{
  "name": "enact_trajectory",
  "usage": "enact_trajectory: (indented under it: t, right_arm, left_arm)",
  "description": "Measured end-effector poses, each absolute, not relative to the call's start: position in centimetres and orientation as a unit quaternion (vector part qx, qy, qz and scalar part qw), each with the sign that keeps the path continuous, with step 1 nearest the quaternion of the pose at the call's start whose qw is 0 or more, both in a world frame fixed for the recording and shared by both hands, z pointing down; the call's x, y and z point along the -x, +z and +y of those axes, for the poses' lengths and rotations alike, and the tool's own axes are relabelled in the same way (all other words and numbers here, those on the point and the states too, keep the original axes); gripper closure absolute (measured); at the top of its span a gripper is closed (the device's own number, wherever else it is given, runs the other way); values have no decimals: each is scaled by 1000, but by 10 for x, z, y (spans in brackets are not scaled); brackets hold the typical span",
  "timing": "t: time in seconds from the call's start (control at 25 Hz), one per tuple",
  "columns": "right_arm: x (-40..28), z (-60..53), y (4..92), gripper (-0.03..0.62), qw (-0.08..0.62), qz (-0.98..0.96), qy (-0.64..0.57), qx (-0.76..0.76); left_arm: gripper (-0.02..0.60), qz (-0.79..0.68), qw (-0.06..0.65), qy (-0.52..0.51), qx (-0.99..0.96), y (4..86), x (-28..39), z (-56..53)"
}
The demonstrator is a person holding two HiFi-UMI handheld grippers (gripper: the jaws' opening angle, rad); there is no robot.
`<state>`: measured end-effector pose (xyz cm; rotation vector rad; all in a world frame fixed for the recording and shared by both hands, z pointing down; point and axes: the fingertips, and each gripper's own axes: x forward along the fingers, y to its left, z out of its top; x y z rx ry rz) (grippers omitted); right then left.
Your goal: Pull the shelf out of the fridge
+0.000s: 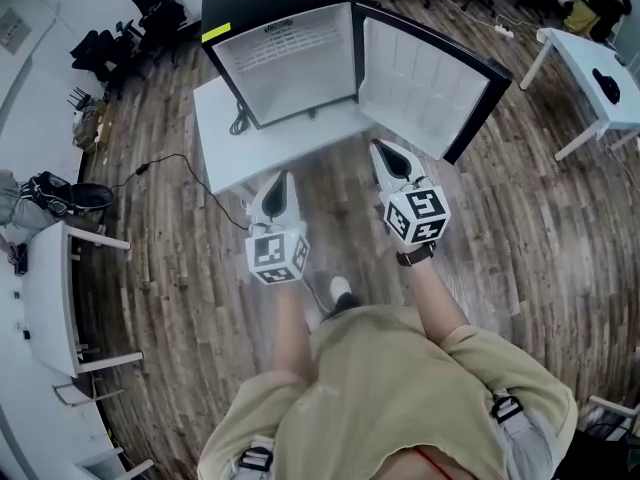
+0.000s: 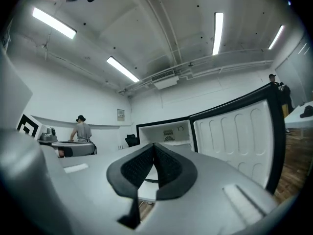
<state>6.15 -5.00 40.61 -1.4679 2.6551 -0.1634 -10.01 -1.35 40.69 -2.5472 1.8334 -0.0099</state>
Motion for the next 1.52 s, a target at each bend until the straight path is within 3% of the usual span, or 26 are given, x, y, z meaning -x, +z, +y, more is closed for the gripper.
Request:
enact_trajectory:
  t: [0.64, 1.52]
  right_arm:
    - [39, -137, 436, 588, 20, 879, -83, 470]
    - [57, -353, 464, 578, 49, 878, -180, 440]
  left_arm:
    - [580, 565, -37, 4, 824, 438, 179, -100]
    - [580, 574, -45, 23, 818, 440, 176, -296]
